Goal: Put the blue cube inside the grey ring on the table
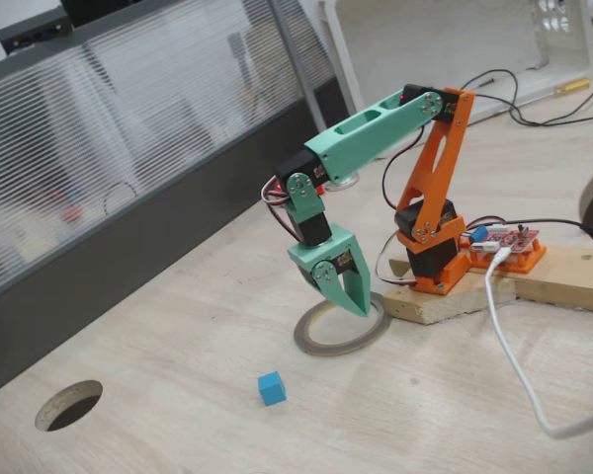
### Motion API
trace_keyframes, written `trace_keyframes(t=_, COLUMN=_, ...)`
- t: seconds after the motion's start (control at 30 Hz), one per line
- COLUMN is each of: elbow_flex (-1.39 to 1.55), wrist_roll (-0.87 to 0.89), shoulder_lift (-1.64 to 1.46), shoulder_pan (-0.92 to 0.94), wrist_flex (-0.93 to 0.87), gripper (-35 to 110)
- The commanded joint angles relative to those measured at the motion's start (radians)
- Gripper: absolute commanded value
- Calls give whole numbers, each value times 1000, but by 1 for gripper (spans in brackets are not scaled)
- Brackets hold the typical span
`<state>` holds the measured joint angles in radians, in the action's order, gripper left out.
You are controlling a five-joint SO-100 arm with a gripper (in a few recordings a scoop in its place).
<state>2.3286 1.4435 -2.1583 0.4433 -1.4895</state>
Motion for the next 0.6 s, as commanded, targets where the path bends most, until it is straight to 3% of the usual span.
trace_keyframes(t=0.0, elbow_flex=-12, wrist_roll=15, shoulder_lift=-14, shoulder_pan=-6, wrist_flex=-6, gripper=0)
trace_keyframes(t=0.23, elbow_flex=-38, wrist_roll=15, shoulder_lift=98, shoulder_pan=-5, wrist_flex=-3, gripper=0)
trace_keyframes(t=0.57, elbow_flex=-479, wrist_roll=17, shoulder_lift=468, shoulder_pan=5, wrist_flex=-5, gripper=0)
